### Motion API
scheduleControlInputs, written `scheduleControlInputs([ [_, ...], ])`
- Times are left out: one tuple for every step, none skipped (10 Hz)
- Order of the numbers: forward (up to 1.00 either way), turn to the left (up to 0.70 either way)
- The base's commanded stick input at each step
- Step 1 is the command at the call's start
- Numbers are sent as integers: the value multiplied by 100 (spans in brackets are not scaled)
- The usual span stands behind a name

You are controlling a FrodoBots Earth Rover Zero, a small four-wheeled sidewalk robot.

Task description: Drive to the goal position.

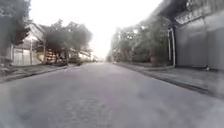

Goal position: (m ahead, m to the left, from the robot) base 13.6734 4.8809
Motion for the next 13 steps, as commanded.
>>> scheduleControlInputs([
  [100, 2],
  [100, 2],
  [100, 2],
  [100, 2],
  [100, 2],
  [100, 2],
  [100, 2],
  [100, 2],
  [100, 2],
  [100, 2],
  [100, 2],
  [100, 2],
  [100, 2],
])
